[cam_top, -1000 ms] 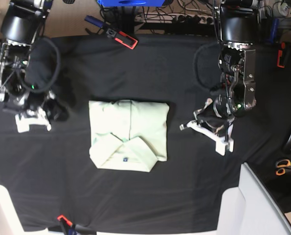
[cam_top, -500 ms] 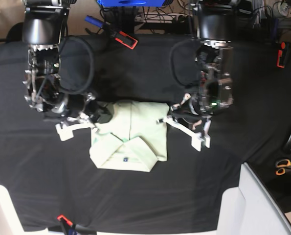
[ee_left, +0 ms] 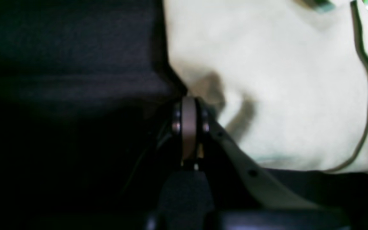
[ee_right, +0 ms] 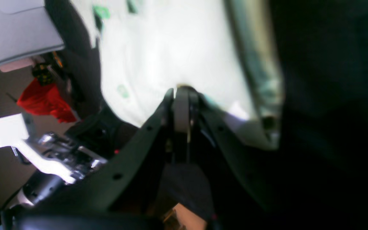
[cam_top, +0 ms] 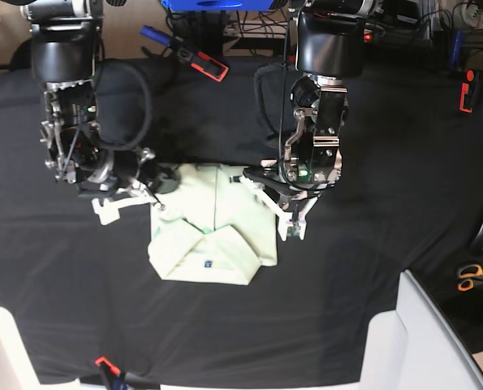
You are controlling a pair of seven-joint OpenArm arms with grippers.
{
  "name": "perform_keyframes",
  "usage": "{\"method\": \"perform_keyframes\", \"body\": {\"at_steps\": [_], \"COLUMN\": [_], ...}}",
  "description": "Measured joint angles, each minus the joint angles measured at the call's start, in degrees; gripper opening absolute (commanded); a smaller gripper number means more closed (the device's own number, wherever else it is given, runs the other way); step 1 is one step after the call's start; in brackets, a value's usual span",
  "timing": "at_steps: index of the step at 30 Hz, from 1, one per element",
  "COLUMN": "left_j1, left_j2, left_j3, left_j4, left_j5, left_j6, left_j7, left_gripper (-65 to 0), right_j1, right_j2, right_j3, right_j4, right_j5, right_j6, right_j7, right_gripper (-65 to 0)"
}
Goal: Fold the T-shirt properly
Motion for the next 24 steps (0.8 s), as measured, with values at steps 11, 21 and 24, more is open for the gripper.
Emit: {"method": "perform_keyframes", "body": {"at_steps": [11, 21, 24], "left_j1": [0.50, 8.66, 13.57], "left_j2": [-4.13, -8.24, -11.78], "left_j3": [0.11, -14.95, -17.53], "left_j4": [0.63, 26.93, 34.99], "left_j5": [0.24, -0.15, -0.02], "left_j6": [-0.04, -1.09, -7.67], "left_j7": [0.02, 4.04, 3.93], "left_gripper": [-65.0, -65.0, -65.0], "right_j1": [-1.20, -5.38, -7.69], "right_j2": [3.65, 5.75, 9.27], "right_j3": [0.11, -0.50, -3.85], "right_j4": [-0.11, 16.90, 27.74], "right_j5": [0.02, -4.17, -13.64], "right_j6": [0.00, 0.20, -0.22], "right_j7": [0.00, -0.50, -0.59], "right_gripper": [-65.0, -65.0, -65.0]}}
